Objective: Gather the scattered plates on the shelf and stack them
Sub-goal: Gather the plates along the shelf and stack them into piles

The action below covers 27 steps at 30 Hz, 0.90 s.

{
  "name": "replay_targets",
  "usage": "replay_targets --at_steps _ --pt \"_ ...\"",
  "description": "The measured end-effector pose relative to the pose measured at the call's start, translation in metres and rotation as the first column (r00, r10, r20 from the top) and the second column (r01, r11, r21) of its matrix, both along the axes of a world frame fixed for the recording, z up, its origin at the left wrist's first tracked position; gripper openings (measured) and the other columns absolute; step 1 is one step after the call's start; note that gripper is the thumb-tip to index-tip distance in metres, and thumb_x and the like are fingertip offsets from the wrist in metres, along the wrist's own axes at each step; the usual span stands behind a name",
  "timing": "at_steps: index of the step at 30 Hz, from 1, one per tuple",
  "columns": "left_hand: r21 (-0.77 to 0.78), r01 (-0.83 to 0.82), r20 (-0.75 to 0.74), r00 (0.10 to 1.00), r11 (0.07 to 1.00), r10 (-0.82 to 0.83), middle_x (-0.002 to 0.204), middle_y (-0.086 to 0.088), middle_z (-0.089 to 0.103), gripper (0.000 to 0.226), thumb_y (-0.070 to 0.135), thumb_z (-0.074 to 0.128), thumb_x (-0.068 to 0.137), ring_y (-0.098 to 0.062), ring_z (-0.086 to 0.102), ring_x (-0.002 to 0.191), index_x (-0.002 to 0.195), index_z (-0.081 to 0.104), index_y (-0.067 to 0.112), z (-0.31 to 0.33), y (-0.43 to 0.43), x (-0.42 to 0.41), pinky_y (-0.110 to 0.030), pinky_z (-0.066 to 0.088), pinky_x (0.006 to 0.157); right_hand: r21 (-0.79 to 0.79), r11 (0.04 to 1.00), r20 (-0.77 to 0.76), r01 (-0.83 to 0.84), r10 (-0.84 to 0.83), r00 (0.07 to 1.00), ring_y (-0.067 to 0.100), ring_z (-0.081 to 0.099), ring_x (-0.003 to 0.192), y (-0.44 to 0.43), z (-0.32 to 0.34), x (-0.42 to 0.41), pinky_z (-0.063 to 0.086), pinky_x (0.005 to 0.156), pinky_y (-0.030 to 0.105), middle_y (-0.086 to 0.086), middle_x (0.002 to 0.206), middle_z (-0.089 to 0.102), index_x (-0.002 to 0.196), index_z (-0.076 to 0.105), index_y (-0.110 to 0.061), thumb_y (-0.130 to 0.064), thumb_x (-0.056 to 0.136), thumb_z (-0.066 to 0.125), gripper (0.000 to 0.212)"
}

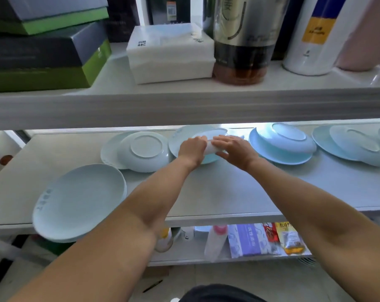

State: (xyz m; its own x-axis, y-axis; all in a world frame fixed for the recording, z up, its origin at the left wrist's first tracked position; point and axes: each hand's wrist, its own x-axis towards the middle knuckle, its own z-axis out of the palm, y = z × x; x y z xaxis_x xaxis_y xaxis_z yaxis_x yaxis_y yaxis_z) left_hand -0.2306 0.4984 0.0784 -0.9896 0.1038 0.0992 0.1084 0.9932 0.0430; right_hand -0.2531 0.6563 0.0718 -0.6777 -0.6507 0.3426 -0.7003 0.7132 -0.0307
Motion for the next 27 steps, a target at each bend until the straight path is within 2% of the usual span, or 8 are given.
replay_targets --at_steps 3,7,10,13,16,18,22,27 --pt "0.074 -0.041 -0.122 0.991 0.996 0.050 0.118 -0.017 0.065 0.027 0.017 0.047 0.095 -0.037 0.062 0.108 0.116 0.059 0.006 0.015 -0.004 0.000 -0.039 0.048 0.085 -0.044 0.986 0.093 0.161 -0.156 0.983 0.027 0.043 0.135 -0.001 0.011 -0.003 0.031 0.111 0.040 0.010 0.146 0.046 0.140 0.046 -0.010 -0.029 0.089 0.064 0.057" --pt "0.073 -0.089 -0.258 0.960 0.993 0.105 0.112 -0.016 0.068 0.030 0.018 0.040 0.100 -0.038 0.062 0.106 0.112 0.065 0.009 0.041 -0.012 0.004 -0.039 0.047 0.085 -0.121 0.908 0.202 0.402 -0.374 0.905 0.028 0.034 0.137 0.000 0.022 -0.011 0.018 0.117 0.042 0.014 0.146 0.040 0.145 0.030 -0.007 -0.050 0.085 0.060 0.080" --pt "0.242 -0.171 -0.287 0.928 0.955 0.239 0.114 -0.014 0.066 0.030 0.014 0.037 0.100 -0.035 0.059 0.109 0.109 0.065 0.008 0.053 -0.023 0.010 -0.038 0.044 0.086 -0.202 0.808 0.351 0.553 -0.468 0.811 0.029 0.033 0.138 0.003 0.029 -0.012 0.019 0.116 0.043 0.014 0.147 0.038 0.145 0.028 -0.007 -0.058 0.085 0.055 0.083" --pt "0.498 -0.269 -0.072 0.935 0.824 0.348 0.109 -0.014 0.068 0.029 0.012 0.038 0.099 -0.034 0.065 0.104 0.108 0.065 0.004 0.060 -0.036 0.011 -0.037 0.050 0.085 -0.367 0.690 0.645 0.624 -0.294 0.705 0.027 0.043 0.132 0.010 0.024 -0.015 0.032 0.109 0.041 0.011 0.142 0.045 0.142 0.034 -0.009 -0.062 0.086 0.050 0.078" --pt "0.870 -0.336 0.185 0.901 0.361 0.392 0.104 -0.012 0.059 0.024 0.017 0.051 0.096 -0.037 0.067 0.085 0.109 0.063 0.001 0.068 -0.047 0.016 -0.036 0.057 0.048 -0.364 0.571 0.855 0.736 -0.108 0.507 0.032 0.059 0.110 0.013 0.013 -0.010 0.053 0.080 0.041 0.014 0.132 0.054 0.135 0.041 -0.011 -0.076 0.083 0.033 0.084" --pt "0.885 -0.441 0.375 0.866 0.152 0.330 0.103 -0.012 0.047 0.028 0.014 0.057 0.095 -0.032 0.056 0.083 0.118 0.057 -0.003 0.065 -0.054 0.023 -0.033 0.052 0.034 -0.316 0.544 0.905 0.777 -0.074 0.420 0.030 0.060 0.092 0.012 0.007 -0.004 0.052 0.057 0.031 0.014 0.120 0.058 0.132 0.047 -0.008 -0.063 0.094 0.025 0.070" --pt "0.673 -0.706 0.681 0.708 0.220 0.186 0.076 -0.003 0.044 0.014 0.020 0.054 0.097 -0.011 0.044 0.059 0.100 0.049 0.006 0.031 -0.078 0.036 -0.012 0.043 0.029 -0.185 0.551 0.947 0.814 -0.121 0.297 0.030 0.060 0.084 0.011 0.000 0.017 0.050 0.052 0.031 0.013 0.100 0.059 0.122 0.052 -0.004 -0.059 0.097 0.021 0.069" --pt "0.536 -0.803 0.818 0.571 0.260 0.075 0.060 0.001 0.061 0.020 0.015 0.055 0.097 -0.004 0.055 0.036 0.078 0.054 0.009 -0.014 -0.100 0.058 -0.011 0.046 0.035 0.050 0.644 0.981 0.764 -0.176 0.083 0.026 0.065 0.066 0.011 -0.020 0.042 0.056 0.049 0.030 0.015 0.077 0.065 0.111 0.056 -0.003 -0.069 0.091 0.020 0.078"
